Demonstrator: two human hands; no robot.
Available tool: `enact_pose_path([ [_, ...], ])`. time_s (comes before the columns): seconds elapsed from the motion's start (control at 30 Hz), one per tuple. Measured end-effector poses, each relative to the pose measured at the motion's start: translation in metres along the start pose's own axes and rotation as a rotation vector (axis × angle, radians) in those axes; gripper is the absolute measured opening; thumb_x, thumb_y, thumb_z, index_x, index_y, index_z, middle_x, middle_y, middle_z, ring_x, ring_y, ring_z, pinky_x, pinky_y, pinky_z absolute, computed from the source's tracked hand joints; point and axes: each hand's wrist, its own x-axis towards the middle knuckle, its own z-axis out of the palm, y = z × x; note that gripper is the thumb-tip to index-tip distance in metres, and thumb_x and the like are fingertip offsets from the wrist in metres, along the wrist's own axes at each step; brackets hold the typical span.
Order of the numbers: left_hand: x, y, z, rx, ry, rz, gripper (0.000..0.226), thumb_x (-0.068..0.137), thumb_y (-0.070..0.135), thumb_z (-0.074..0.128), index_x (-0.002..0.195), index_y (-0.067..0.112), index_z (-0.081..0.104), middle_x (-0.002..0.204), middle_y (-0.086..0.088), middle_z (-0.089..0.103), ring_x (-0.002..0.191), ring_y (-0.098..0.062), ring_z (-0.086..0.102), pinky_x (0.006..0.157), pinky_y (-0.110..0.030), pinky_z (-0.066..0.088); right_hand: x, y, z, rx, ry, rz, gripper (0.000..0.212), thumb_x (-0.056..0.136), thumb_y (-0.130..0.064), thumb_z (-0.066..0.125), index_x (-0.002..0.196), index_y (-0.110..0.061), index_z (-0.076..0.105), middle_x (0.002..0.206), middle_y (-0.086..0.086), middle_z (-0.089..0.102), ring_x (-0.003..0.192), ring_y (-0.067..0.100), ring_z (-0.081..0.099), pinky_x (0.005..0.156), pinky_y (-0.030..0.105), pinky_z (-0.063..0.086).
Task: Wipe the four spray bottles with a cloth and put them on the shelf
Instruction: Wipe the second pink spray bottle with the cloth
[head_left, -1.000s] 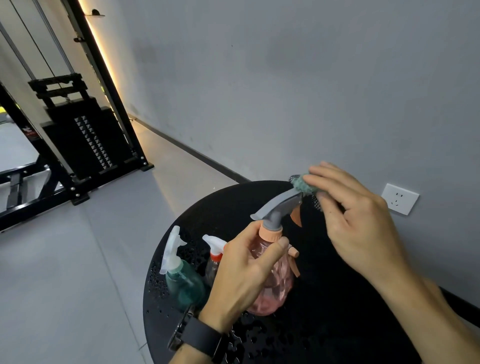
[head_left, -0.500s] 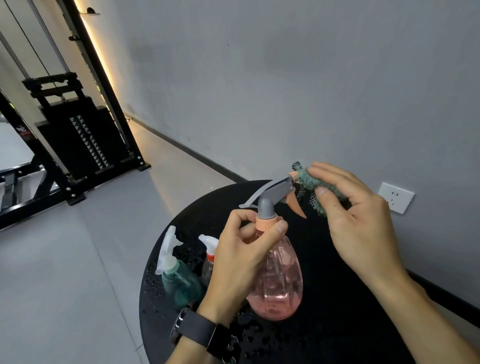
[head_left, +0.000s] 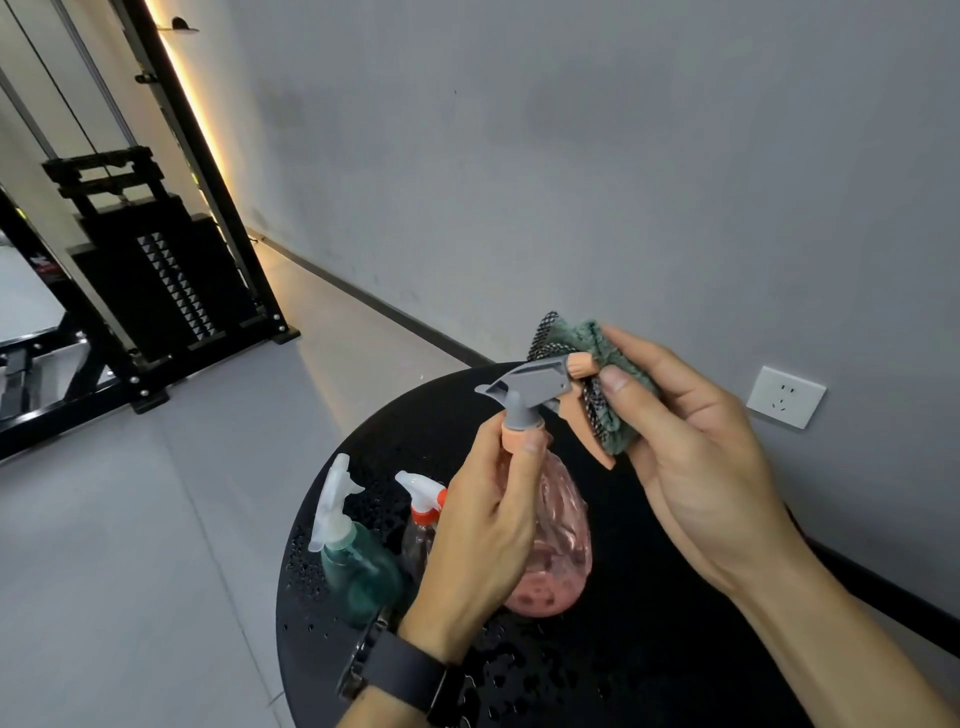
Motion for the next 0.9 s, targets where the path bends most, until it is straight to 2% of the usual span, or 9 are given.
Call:
enact_pose_path([
  [0.07, -0.001, 0.0, 0.002, -0.005, 0.018, 0.001, 0.032, 0.091, 0.055, 0.046, 0.104, 0.029, 0.059, 0.088, -0.005, 0.067, 0.084, -0.023, 0.065, 0.081, -0.043, 0.054, -0.001, 0.001, 0.0, -0.002, -0.022, 0.009, 0.03, 0.083, -0.021, 0.058, 0.107, -0.029, 0.072, 0.111, -0.001, 0.073, 0.106, 0.012, 0.067, 0.087, 0.02, 0.051],
  [0.2, 0.001, -0.003, -0.001, -0.122, 0.067, -0.055, 0.038, 0.08, 0.041, 0.068, 0.108, 0.018, 0.056, 0.094, 0.004, 0.075, 0.086, -0.012, 0.072, 0.074, -0.022, 0.057, -0.003, -0.001, -0.002, 0.017, -0.084, 0.036, 0.033, 0.081, -0.02, 0.058, 0.107, -0.034, 0.074, 0.11, -0.001, 0.073, 0.104, 0.014, 0.068, 0.083, 0.021, 0.053],
  [0.33, 0.007, -0.003, -0.009, -0.233, 0.125, -0.056, 0.038, 0.078, 0.04, 0.069, 0.103, 0.013, 0.061, 0.097, -0.003, 0.077, 0.092, -0.023, 0.074, 0.083, -0.04, 0.059, -0.008, 0.005, -0.004, -0.092, -0.189, 0.058, 0.034, 0.085, -0.016, 0.057, 0.113, -0.03, 0.071, 0.117, -0.002, 0.07, 0.112, 0.015, 0.065, 0.089, 0.024, 0.051],
  [0.53, 0.007, -0.006, -0.013, -0.272, 0.035, -0.107, 0.04, 0.081, 0.041, 0.065, 0.115, 0.022, 0.071, 0.105, 0.001, 0.076, 0.099, -0.017, 0.073, 0.087, -0.037, 0.059, -0.007, 0.0, -0.01, -0.178, -0.258, 0.076, 0.034, 0.085, -0.013, 0.057, 0.113, -0.027, 0.071, 0.12, -0.003, 0.069, 0.116, 0.015, 0.062, 0.093, 0.027, 0.051],
  [0.6, 0.009, -0.007, -0.013, -0.293, 0.035, -0.137, 0.044, 0.077, 0.045, 0.067, 0.115, 0.023, 0.072, 0.106, -0.001, 0.076, 0.1, -0.021, 0.072, 0.087, -0.041, 0.059, -0.005, 0.0, -0.015, -0.17, -0.205, 0.076, 0.033, 0.084, -0.014, 0.059, 0.111, -0.028, 0.072, 0.117, -0.001, 0.07, 0.114, 0.016, 0.064, 0.094, 0.031, 0.051],
  [0.7, 0.013, -0.007, -0.014, -0.329, 0.068, -0.198, 0.03, 0.075, 0.046, 0.066, 0.094, 0.026, 0.079, 0.095, 0.002, 0.076, 0.091, -0.021, 0.071, 0.088, -0.041, 0.059, 0.0, -0.001, -0.02, -0.128, 0.029, 0.024, 0.032, 0.085, -0.014, 0.061, 0.108, -0.032, 0.073, 0.111, -0.003, 0.072, 0.11, 0.014, 0.065, 0.099, 0.038, 0.047],
  [0.73, 0.014, -0.007, -0.014, -0.352, 0.054, -0.228, 0.029, 0.077, 0.046, 0.064, 0.092, 0.026, 0.079, 0.096, 0.002, 0.077, 0.093, -0.021, 0.072, 0.09, -0.043, 0.058, 0.0, -0.002, -0.019, -0.136, 0.091, -0.014, 0.031, 0.087, -0.011, 0.061, 0.108, -0.031, 0.073, 0.112, -0.005, 0.072, 0.111, 0.011, 0.065, 0.101, 0.037, 0.046],
  [0.8, 0.014, -0.008, -0.012, -0.405, 0.015, -0.282, 0.035, 0.089, 0.042, 0.06, 0.106, 0.015, 0.075, 0.105, -0.002, 0.077, 0.102, -0.024, 0.072, 0.097, -0.048, 0.054, -0.001, -0.005, -0.014, -0.25, 0.15, -0.133, 0.034, 0.092, -0.007, 0.059, 0.11, -0.033, 0.071, 0.117, -0.012, 0.069, 0.115, 0.004, 0.061, 0.102, 0.028, 0.046],
  [0.9, 0.01, -0.007, -0.008, -0.485, -0.054, -0.306, 0.044, 0.092, 0.04, 0.059, 0.115, 0.003, 0.068, 0.111, -0.016, 0.073, 0.103, -0.032, 0.071, 0.097, -0.051, 0.052, -0.007, -0.006, 0.003, -0.54, 0.116, -0.362, 0.036, 0.093, -0.002, 0.057, 0.123, -0.022, 0.064, 0.13, -0.014, 0.061, 0.125, -0.003, 0.05, 0.103, 0.013, 0.039],
])
